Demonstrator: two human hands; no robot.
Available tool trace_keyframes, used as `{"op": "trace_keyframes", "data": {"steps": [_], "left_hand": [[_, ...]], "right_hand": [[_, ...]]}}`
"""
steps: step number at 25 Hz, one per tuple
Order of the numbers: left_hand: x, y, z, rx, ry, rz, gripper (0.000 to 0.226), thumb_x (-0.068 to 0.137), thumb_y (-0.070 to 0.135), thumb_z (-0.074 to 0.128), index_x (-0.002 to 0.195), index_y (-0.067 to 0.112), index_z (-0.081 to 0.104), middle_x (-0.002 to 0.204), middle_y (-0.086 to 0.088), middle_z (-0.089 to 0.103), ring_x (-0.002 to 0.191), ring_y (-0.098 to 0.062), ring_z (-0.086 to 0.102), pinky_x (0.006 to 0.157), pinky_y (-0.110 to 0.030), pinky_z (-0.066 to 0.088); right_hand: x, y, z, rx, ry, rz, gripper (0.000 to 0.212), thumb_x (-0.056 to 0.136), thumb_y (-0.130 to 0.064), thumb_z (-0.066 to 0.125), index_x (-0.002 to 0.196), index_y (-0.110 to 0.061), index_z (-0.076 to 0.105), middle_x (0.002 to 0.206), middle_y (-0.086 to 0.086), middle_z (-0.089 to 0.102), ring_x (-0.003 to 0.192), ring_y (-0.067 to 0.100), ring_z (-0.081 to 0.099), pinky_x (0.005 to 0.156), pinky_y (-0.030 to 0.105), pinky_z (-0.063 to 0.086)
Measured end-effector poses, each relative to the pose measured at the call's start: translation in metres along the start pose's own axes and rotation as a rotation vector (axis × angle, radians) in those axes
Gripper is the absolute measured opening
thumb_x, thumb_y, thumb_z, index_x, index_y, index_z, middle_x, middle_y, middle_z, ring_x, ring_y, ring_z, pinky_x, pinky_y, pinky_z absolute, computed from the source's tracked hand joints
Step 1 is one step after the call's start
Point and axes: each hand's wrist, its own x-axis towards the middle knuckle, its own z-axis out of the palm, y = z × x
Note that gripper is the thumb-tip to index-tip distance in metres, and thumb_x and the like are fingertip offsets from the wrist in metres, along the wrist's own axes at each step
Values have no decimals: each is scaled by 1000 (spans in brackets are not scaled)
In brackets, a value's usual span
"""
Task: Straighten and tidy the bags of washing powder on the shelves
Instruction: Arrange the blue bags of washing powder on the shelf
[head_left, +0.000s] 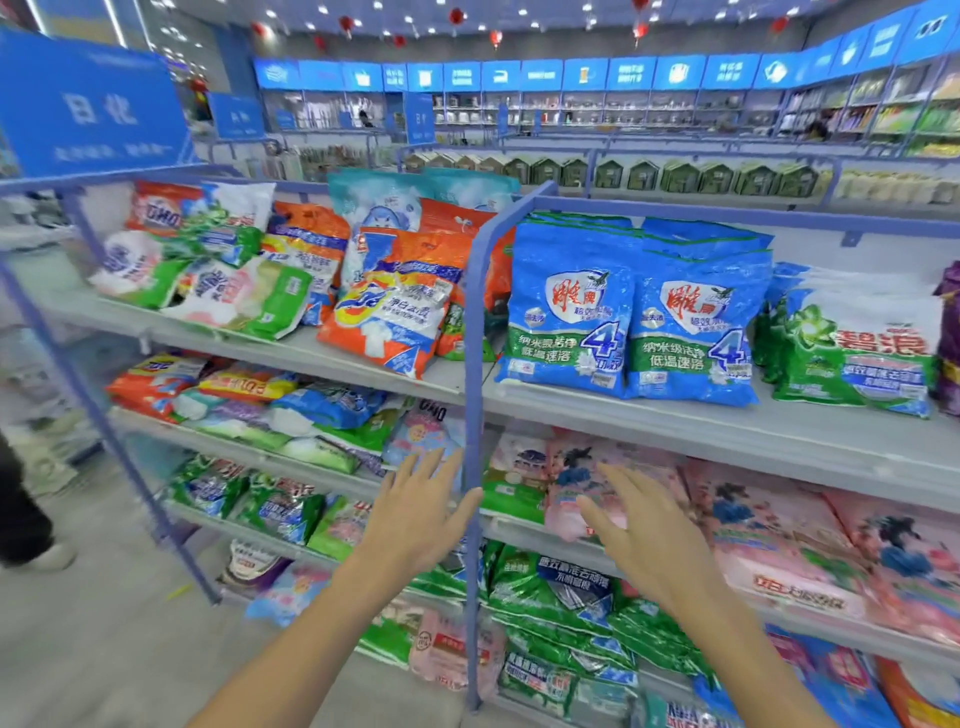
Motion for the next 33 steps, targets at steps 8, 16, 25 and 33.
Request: {"op": "trace_keyframes", "data": {"steps": [8, 16, 25, 33], "left_hand": [[-37, -108, -6, -11, 22, -107, 93, 89, 81, 5, 161, 26, 23, 165, 0, 30, 151, -26, 27, 121, -48, 29], [-54, -247, -30, -9, 31, -184, 88, 92, 74, 15, 158, 20, 33, 162, -3, 37, 150, -28, 30, 121, -45, 29], [-46, -366, -36, -60, 14, -233, 66, 103, 59, 37, 158, 21, 34, 162, 0, 37, 150, -25, 29, 118, -46, 34], [24, -406, -14, -29, -32, -242, 69, 103, 61, 33, 159, 21, 31, 165, -3, 32, 153, -27, 26, 119, -50, 34]], "right_hand": [[10, -84, 59, 48, -88, -81, 64, 101, -61, 38, 156, -27, 35, 161, -5, 37, 148, 16, 31, 117, 35, 30], [55, -203, 134, 63, -142, -65, 68, 100, -62, 40, 156, -24, 34, 161, -2, 37, 147, 20, 34, 114, 40, 36], [99, -277, 202, 229, -175, 68, 70, 99, -60, 43, 155, -17, 36, 160, 1, 41, 145, 22, 40, 116, 42, 36], [198, -294, 239, 553, -152, 337, 73, 99, -57, 52, 153, -11, 35, 151, 3, 48, 136, 28, 48, 111, 42, 38]]}}
